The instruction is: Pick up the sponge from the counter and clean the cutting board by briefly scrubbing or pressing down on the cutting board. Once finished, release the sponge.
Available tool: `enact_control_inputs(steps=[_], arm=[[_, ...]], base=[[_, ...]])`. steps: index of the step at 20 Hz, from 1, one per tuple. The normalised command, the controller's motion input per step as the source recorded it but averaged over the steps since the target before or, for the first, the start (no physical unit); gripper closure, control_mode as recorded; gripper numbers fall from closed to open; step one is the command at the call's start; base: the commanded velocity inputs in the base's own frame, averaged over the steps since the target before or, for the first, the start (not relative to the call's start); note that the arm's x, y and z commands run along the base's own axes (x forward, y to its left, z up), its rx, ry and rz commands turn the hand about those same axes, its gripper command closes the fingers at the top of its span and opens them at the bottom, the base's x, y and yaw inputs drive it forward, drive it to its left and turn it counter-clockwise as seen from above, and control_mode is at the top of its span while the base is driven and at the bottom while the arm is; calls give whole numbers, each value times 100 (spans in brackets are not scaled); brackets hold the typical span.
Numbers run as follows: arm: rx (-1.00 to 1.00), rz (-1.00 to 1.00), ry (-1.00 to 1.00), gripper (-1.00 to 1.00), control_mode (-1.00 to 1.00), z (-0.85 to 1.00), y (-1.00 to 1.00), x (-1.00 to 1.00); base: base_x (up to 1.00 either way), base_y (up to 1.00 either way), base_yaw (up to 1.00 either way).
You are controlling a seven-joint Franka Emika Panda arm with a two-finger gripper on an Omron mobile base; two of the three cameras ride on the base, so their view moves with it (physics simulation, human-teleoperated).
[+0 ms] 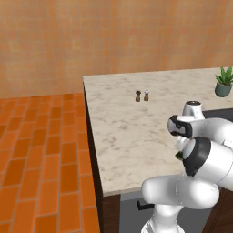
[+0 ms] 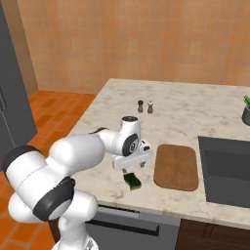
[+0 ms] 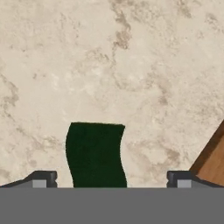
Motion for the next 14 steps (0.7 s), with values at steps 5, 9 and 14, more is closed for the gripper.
enact_control_inputs(steps=[5, 9, 14], arm=[[0, -4, 0, -100, -100, -36, -7, 0], [1, -2, 0, -100, -100, -36, -3, 0], [1, -1, 0, -100, -100, -27, 0, 0]], base=[[0, 0, 0], [0, 0, 0], [0, 0, 0]])
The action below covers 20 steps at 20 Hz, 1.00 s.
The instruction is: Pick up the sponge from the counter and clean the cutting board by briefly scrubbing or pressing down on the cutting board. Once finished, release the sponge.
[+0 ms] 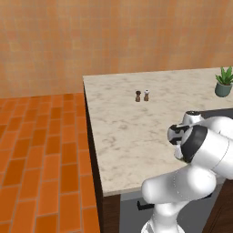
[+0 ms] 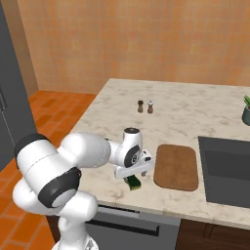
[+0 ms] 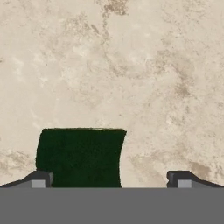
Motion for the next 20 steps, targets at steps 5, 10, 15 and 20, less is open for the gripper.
enact_control_inputs(steps=[5, 10, 15, 20], arm=[[0, 0, 0, -100, -100, -16, 0, 0], [0, 0, 0, -100, -100, -8, 0, 0], [2, 3, 0, -100, -100, 0, 0, -4], [0, 8, 0, -100, -100, 0, 3, -25]], base=[[0, 0, 0], [0, 0, 0], [0, 0, 0], [0, 0, 0]])
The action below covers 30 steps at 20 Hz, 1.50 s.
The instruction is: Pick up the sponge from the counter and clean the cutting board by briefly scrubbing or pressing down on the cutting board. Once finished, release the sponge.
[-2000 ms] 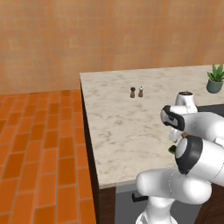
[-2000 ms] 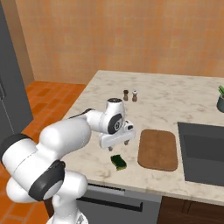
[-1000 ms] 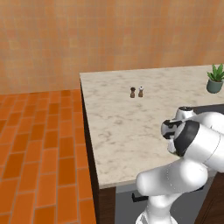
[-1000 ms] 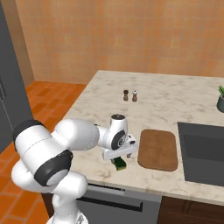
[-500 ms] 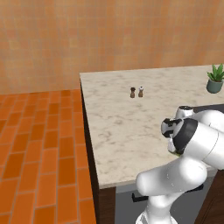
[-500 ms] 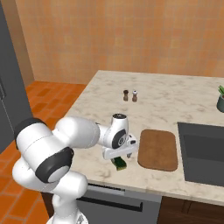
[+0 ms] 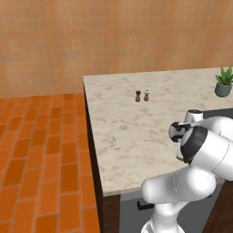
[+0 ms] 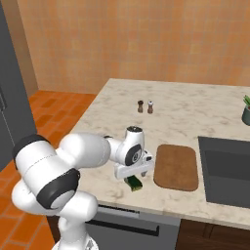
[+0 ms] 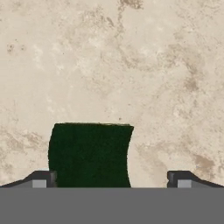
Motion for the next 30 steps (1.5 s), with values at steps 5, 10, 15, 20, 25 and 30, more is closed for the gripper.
enact_control_inputs(steps=[5, 10, 15, 20, 25, 30], arm=[[0, 7, -1, -100, -100, 2, 17, -8], [0, 2, 0, -100, -100, 0, 5, 1], [0, 0, 0, -100, -100, -9, -4, 0], [0, 0, 0, -100, -100, -18, 0, 0], [0, 0, 0, -100, -100, -3, 0, 0], [0, 0, 0, 100, -100, 0, 0, 0]], base=[[0, 0, 0], [0, 0, 0], [0, 0, 0], [0, 0, 0], [0, 0, 0], [0, 0, 0]])
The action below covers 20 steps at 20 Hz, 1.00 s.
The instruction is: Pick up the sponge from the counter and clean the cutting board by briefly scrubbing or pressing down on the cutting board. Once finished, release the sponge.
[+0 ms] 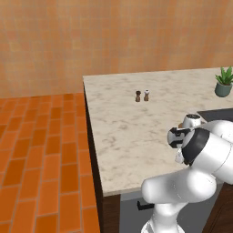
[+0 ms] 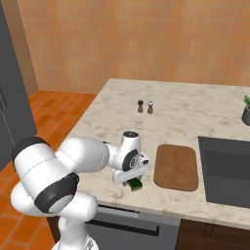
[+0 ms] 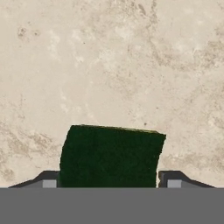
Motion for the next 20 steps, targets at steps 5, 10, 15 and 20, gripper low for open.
enact_control_inputs(steps=[5, 10, 15, 20], arm=[[0, 0, 0, 100, -100, 0, 0, 0], [1, -3, -3, 100, -100, 17, -18, 0], [12, -12, -11, 100, -100, 91, -42, 14], [11, -15, -1, 100, -100, 34, -51, 54]], base=[[0, 0, 0], [0, 0, 0], [0, 0, 0], [0, 0, 0]])
